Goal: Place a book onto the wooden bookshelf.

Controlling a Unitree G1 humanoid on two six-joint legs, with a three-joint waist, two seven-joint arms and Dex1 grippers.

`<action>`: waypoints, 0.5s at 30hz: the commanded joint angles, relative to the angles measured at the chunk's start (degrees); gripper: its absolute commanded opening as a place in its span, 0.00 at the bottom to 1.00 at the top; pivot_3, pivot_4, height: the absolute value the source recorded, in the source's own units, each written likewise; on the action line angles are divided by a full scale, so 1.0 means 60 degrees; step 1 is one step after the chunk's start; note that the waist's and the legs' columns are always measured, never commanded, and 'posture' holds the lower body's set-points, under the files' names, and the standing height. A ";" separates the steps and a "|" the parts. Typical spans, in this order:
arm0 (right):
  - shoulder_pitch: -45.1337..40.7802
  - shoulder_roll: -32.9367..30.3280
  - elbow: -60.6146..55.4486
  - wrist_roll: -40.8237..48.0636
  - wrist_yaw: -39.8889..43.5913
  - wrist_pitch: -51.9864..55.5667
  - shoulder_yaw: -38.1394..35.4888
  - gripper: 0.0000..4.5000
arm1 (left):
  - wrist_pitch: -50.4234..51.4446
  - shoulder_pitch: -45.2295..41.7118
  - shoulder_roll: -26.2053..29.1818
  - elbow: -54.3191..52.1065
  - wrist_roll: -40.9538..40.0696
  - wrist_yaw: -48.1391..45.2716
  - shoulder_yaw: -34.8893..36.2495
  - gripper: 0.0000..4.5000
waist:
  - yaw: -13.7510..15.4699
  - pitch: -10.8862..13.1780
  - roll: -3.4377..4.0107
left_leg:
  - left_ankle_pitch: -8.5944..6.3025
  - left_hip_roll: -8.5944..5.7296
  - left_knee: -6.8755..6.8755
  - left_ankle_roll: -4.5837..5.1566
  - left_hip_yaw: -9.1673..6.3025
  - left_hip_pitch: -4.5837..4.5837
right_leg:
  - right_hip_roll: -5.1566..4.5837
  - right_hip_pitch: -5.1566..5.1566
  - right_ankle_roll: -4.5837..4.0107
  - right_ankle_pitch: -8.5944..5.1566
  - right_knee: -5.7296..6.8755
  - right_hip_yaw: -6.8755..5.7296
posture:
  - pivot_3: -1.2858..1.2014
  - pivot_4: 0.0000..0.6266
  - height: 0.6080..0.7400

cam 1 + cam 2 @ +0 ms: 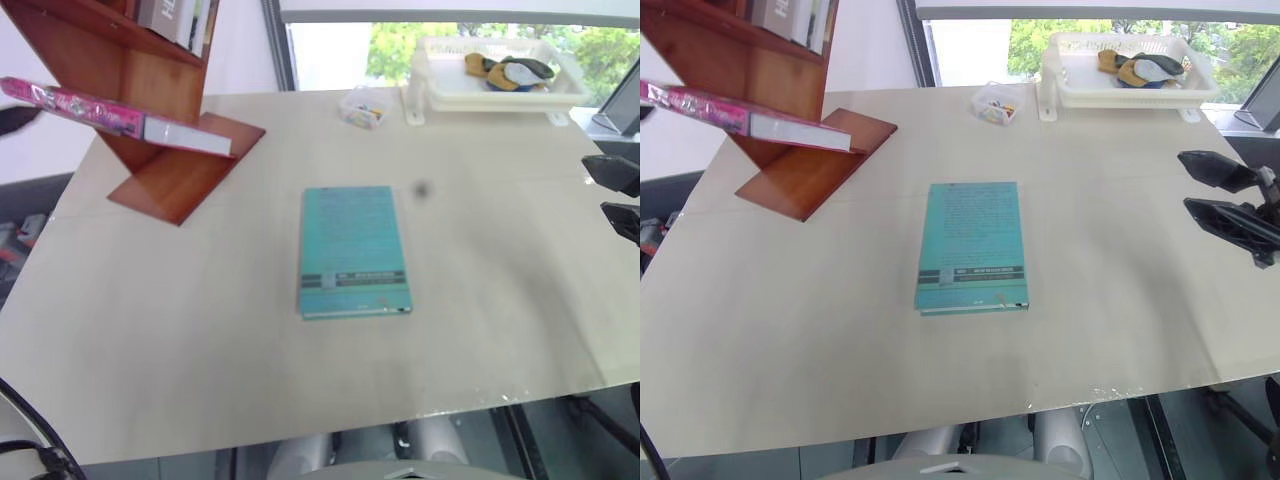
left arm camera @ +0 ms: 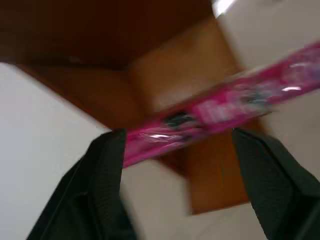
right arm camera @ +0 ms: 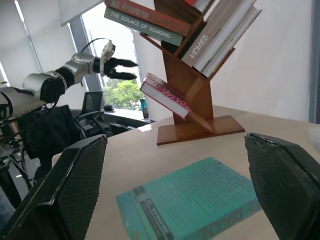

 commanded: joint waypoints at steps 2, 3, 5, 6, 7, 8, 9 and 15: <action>0.0132 -0.0404 0.0125 -0.0255 0.0384 -0.0207 -0.0177 1.00 | 0.3256 0.5077 0.0006 -0.3899 -0.2699 -0.2295 0.2371 0.78 | -0.0231 -0.0017 0.0037 | -0.0005 0.0001 -0.0014 0.0008 0.0026 0.0033 | -0.0015 -0.0017 -0.0001 0.0000 0.0062 0.0037 | 0.52 0.24 1.00; 0.0232 -0.0478 0.0161 -0.0383 0.0457 -0.0265 -0.0161 1.00 | 0.4019 0.6447 -0.0279 -0.5145 -0.3060 -0.2143 0.3089 0.78 | -0.0300 -0.0015 0.0043 | -0.0007 0.0002 -0.0012 0.0008 0.0023 0.0033 | -0.0013 -0.0019 -0.0003 0.0000 0.0078 0.0035 | 0.52 0.24 1.00; 0.0586 -0.0679 0.0234 -0.0914 0.0684 -0.0593 -0.0009 1.00 | 0.5218 0.8956 -0.1249 -0.7834 -0.3573 -0.1516 0.4393 0.78 | -0.0311 -0.0014 0.0062 | -0.0009 0.0016 -0.0021 0.0006 0.0029 0.0029 | -0.0020 -0.0022 -0.0004 0.0001 0.0043 0.0054 | 0.52 0.24 1.00; 0.0782 -0.0781 0.0289 -0.1171 0.0796 -0.0757 0.0062 1.00 | 0.5624 1.0000 -0.1778 -0.8995 -0.3738 -0.1179 0.4817 0.78 | -0.0286 -0.0014 0.0061 | -0.0010 0.0020 -0.0029 0.0006 0.0027 0.0031 | -0.0051 -0.0022 -0.0006 0.0001 0.0019 0.0086 | 0.52 0.24 1.00; 0.0935 -0.0847 0.0346 -0.1371 0.0883 -0.0901 0.0108 1.00 | 0.5931 1.0819 -0.2255 -0.9933 -0.3832 -0.0762 0.5097 0.78 | -0.0239 -0.0015 0.0058 | -0.0012 0.0027 -0.0031 0.0003 0.0032 0.0022 | -0.0046 -0.0018 -0.0006 0.0000 -0.0045 0.0092 | 0.52 0.24 1.00; 0.1071 -0.0900 0.0405 -0.1535 0.0954 -0.1036 0.0138 1.00 | 0.6099 1.1454 -0.2675 -1.0660 -0.3921 -0.0417 0.5258 0.78 | -0.0222 -0.0019 0.0053 | -0.0013 0.0031 -0.0032 0.0002 0.0032 0.0015 | -0.0043 -0.0016 -0.0006 0.0000 -0.0059 0.0094 | 0.52 0.24 1.00; 0.1194 -0.0942 0.0464 -0.1685 0.1018 -0.1161 0.0155 1.00 | 0.6212 1.1945 -0.3067 -1.1236 -0.4030 -0.0150 0.5342 0.78 | -0.0131 -0.0024 0.0039 | -0.0013 0.0032 -0.0032 0.0001 0.0034 0.0016 | -0.0041 -0.0017 -0.0005 0.0001 -0.0063 0.0095 | 0.52 0.24 1.00; 0.2323 -0.1256 0.1234 -0.3391 0.1269 -0.2658 0.0507 1.00 | 0.7018 1.3597 -0.4660 -1.3629 -0.4492 0.1573 0.5028 0.78 | 0.0361 -0.0046 0.0059 | -0.0016 0.0032 -0.0030 -0.0001 0.0046 0.0076 | -0.0050 0.0047 -0.0011 0.0005 -0.0062 0.0101 | 0.52 0.24 1.00</action>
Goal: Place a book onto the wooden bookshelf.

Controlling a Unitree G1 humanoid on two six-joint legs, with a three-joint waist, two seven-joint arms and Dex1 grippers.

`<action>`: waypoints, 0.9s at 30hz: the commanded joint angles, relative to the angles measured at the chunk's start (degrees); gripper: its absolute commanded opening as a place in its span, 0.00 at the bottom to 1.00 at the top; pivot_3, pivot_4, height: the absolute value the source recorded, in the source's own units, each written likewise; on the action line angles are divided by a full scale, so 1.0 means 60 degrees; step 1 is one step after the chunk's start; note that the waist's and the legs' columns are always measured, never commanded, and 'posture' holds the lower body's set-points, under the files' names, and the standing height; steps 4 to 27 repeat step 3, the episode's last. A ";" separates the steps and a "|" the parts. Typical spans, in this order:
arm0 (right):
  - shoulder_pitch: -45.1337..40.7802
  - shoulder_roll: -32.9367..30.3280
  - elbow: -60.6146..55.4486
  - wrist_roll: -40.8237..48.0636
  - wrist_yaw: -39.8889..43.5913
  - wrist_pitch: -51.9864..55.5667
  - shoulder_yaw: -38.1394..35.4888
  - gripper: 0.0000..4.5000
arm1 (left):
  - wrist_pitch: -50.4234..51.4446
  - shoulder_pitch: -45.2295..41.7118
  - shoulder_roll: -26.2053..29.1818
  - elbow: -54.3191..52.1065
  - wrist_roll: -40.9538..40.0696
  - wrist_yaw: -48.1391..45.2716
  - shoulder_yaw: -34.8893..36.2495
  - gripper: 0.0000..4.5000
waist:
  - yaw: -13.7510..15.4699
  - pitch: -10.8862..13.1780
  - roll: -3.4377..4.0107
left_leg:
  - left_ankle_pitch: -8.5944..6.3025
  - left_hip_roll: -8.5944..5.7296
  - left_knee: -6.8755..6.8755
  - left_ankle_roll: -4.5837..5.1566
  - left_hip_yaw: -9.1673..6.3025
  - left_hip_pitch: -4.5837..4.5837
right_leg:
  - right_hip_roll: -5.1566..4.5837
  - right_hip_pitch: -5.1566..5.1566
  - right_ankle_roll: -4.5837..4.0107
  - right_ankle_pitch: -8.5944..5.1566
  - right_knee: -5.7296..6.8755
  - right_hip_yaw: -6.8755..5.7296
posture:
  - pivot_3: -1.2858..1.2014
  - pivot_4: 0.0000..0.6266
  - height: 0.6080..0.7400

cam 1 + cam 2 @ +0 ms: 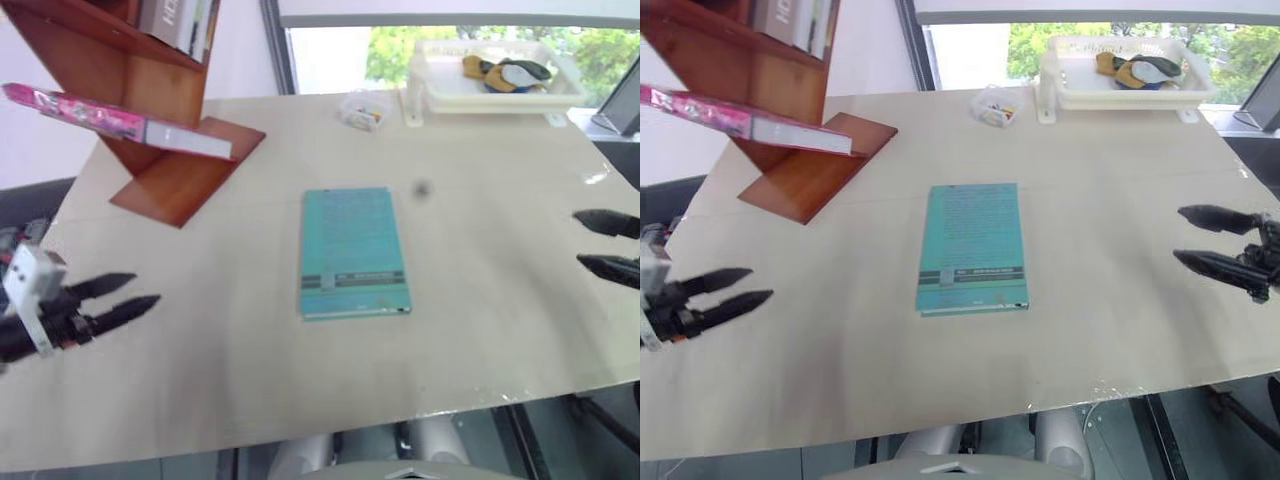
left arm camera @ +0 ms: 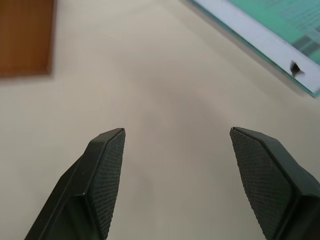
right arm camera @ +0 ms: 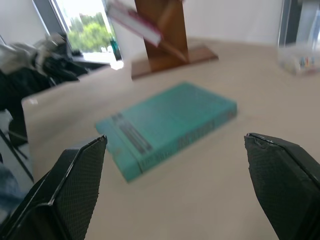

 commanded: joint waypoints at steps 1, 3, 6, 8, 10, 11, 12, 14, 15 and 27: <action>0.0357 -0.0371 0.0522 -0.1017 0.0200 -0.1168 0.0097 1.00 | 0.0016 0.0199 -0.0189 -0.0912 -0.0266 0.0806 -0.0058 0.78 | 0.0133 0.0001 0.0002 | 0.0000 0.0001 -0.0004 -0.0001 -0.0001 0.0030 | 0.0002 0.0023 0.0000 0.0000 -0.0001 0.0000 | 0.52 0.24 1.00; 0.0408 -0.0365 0.0971 -0.1509 0.0005 -0.1738 0.0190 1.00 | -0.0098 0.0280 -0.0313 -0.0989 -0.0300 0.1009 -0.0300 0.78 | 0.0162 0.0003 0.0011 | -0.0002 0.0002 -0.0024 0.0000 -0.0001 0.0104 | -0.0001 0.0090 -0.0003 -0.0002 -0.0014 -0.0002 | 0.52 0.24 1.00; 0.0408 -0.0365 0.0971 -0.1509 0.0005 -0.1738 0.0190 1.00 | -0.0098 0.0280 -0.0313 -0.0989 -0.0300 0.1009 -0.0300 0.78 | 0.0162 0.0003 0.0011 | -0.0002 0.0002 -0.0024 0.0000 -0.0001 0.0104 | -0.0001 0.0090 -0.0003 -0.0002 -0.0014 -0.0002 | 0.52 0.24 1.00; 0.0408 -0.0365 0.0971 -0.1509 0.0005 -0.1738 0.0190 1.00 | -0.0098 0.0280 -0.0313 -0.0989 -0.0300 0.1009 -0.0300 0.78 | 0.0162 0.0003 0.0011 | -0.0002 0.0002 -0.0024 0.0000 -0.0001 0.0104 | -0.0001 0.0090 -0.0003 -0.0002 -0.0014 -0.0002 | 0.52 0.24 1.00; 0.0408 -0.0365 0.0971 -0.1509 0.0005 -0.1738 0.0190 1.00 | -0.0098 0.0280 -0.0313 -0.0989 -0.0300 0.1009 -0.0300 0.78 | 0.0162 0.0003 0.0011 | -0.0002 0.0002 -0.0024 0.0000 -0.0001 0.0104 | -0.0001 0.0090 -0.0003 -0.0002 -0.0014 -0.0002 | 0.52 0.24 1.00; 0.0408 -0.0365 0.0971 -0.1509 0.0005 -0.1738 0.0190 1.00 | -0.0098 0.0280 -0.0313 -0.0989 -0.0300 0.1009 -0.0300 0.78 | 0.0162 0.0003 0.0011 | -0.0002 0.0002 -0.0024 0.0000 -0.0001 0.0104 | -0.0001 0.0090 -0.0003 -0.0002 -0.0014 -0.0002 | 0.52 0.24 1.00; 0.0408 -0.0365 0.0971 -0.1509 0.0005 -0.1738 0.0190 1.00 | -0.0098 0.0280 -0.0313 -0.0989 -0.0300 0.1009 -0.0300 0.78 | 0.0162 0.0003 0.0011 | -0.0002 0.0002 -0.0024 0.0000 -0.0001 0.0104 | -0.0001 0.0090 -0.0003 -0.0002 -0.0014 -0.0002 | 0.52 0.24 1.00; 0.0408 -0.0365 0.0971 -0.1509 0.0005 -0.1738 0.0190 1.00 | -0.0098 0.0280 -0.0313 -0.0989 -0.0300 0.1009 -0.0300 0.78 | 0.0162 0.0003 0.0011 | -0.0002 0.0002 -0.0024 0.0000 -0.0001 0.0104 | -0.0001 0.0090 -0.0003 -0.0002 -0.0014 -0.0002 | 0.52 0.24 1.00; 0.0408 -0.0365 0.0971 -0.1509 0.0005 -0.1738 0.0190 1.00 | -0.0098 0.0280 -0.0313 -0.0989 -0.0300 0.1009 -0.0300 0.78 | 0.0162 0.0003 0.0011 | -0.0002 0.0002 -0.0024 0.0000 -0.0001 0.0104 | -0.0001 0.0090 -0.0003 -0.0002 -0.0014 -0.0002 | 0.52 0.24 1.00; 0.0408 -0.0365 0.0971 -0.1509 0.0005 -0.1738 0.0190 1.00 | -0.0098 0.0280 -0.0313 -0.0989 -0.0300 0.1009 -0.0300 0.78 | 0.0162 0.0003 0.0011 | -0.0002 0.0002 -0.0024 0.0000 -0.0001 0.0104 | -0.0001 0.0090 -0.0003 -0.0002 -0.0014 -0.0002 | 0.52 0.24 1.00</action>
